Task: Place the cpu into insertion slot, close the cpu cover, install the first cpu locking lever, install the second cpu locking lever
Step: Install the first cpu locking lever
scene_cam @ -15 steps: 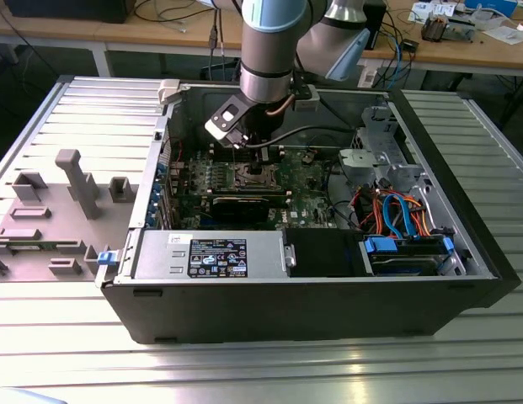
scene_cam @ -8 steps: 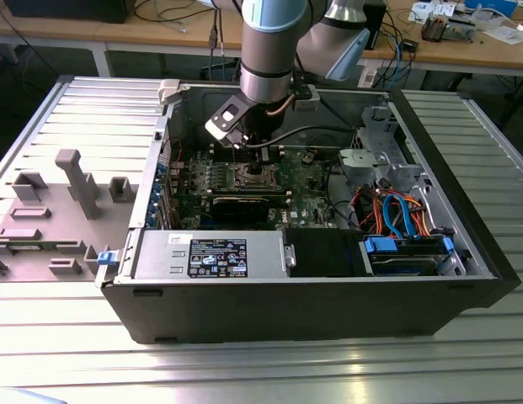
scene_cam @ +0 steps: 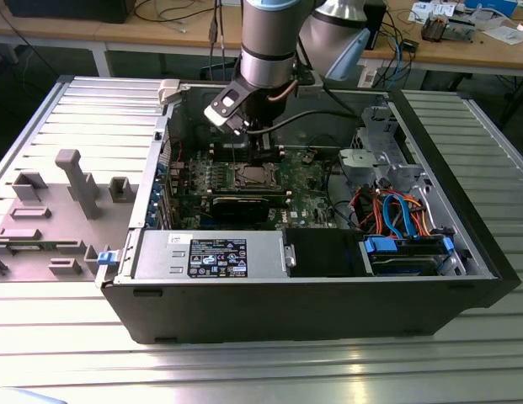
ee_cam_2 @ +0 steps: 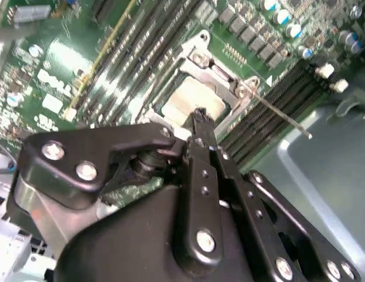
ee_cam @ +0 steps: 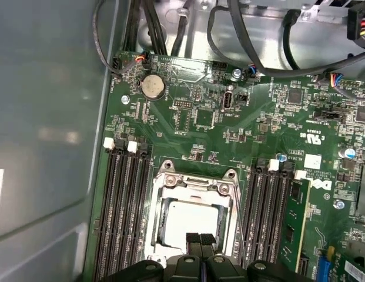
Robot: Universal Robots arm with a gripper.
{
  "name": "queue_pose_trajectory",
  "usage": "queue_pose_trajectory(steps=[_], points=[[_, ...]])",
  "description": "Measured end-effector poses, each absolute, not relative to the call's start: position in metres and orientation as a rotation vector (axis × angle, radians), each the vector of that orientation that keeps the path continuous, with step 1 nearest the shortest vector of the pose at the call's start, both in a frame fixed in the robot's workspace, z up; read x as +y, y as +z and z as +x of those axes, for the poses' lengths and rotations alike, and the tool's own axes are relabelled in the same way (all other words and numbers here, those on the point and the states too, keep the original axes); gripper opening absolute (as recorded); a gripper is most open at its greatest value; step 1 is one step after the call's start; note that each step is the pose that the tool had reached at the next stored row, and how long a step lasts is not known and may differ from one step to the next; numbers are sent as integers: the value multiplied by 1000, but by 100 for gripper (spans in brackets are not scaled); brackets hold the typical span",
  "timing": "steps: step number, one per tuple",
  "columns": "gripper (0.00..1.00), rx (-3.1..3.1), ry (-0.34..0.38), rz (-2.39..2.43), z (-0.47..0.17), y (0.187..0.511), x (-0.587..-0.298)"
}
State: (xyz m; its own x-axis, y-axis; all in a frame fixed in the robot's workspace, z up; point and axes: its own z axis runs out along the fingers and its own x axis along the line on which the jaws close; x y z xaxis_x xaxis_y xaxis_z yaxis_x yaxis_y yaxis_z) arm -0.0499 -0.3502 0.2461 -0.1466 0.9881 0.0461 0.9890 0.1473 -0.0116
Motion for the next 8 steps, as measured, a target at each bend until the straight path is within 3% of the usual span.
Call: queue_pose_trajectory(steps=[8], points=[[11,-2480,-28,-1856,-50,246,-350]])
